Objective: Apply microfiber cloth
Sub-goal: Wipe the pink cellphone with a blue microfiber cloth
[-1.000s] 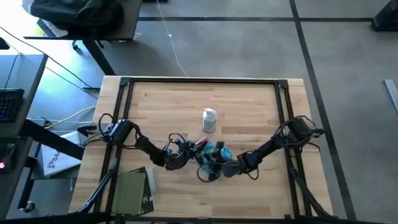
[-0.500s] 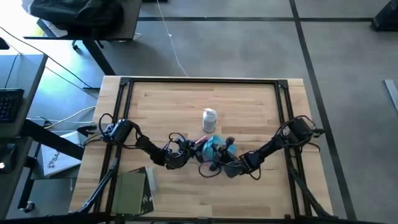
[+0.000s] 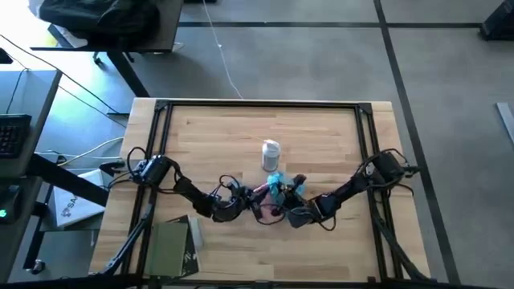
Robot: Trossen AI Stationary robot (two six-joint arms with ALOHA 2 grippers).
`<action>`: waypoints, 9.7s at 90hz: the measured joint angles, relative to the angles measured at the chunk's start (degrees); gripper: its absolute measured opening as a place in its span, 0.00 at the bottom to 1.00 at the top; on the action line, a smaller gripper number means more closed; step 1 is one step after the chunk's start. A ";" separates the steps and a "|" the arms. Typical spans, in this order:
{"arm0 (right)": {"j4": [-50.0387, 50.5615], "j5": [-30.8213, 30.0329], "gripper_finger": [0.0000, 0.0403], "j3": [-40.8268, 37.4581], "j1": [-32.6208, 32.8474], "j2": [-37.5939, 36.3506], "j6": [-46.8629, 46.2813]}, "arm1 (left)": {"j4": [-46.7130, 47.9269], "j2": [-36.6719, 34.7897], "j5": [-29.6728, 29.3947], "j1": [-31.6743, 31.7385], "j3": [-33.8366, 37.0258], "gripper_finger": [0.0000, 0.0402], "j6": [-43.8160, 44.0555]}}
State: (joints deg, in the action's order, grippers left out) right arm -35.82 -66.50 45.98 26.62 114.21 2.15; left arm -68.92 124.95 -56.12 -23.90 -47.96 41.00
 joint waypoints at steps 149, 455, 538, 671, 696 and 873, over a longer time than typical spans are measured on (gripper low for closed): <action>-6.38 50.38 0.00 -7.74 -1.63 -7.30 3.94 | -4.26 -0.22 21.19 1.47 0.06 0.10 -14.98; -19.69 27.29 0.00 -7.21 5.11 -0.83 5.40 | -14.96 -0.09 24.73 8.09 0.08 0.10 -1.77; -7.69 26.84 0.00 -1.64 1.72 -1.44 5.38 | -9.34 -0.04 23.28 6.93 -4.42 0.10 0.87; -9.05 -19.15 0.00 -1.88 8.45 -2.12 15.12 | -9.27 -0.17 22.83 7.08 -4.51 0.10 3.86; -7.77 -25.09 0.00 -2.04 10.38 -4.97 17.56 | -10.57 -0.28 27.98 6.33 -4.55 0.10 7.27; -33.03 35.18 0.00 -10.28 -2.43 -3.48 4.24 | -8.92 -0.02 21.97 9.81 -4.38 0.06 24.60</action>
State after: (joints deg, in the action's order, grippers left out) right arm -68.85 -31.32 35.70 24.19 110.73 6.39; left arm -77.84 124.92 -34.15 -14.09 -52.34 65.61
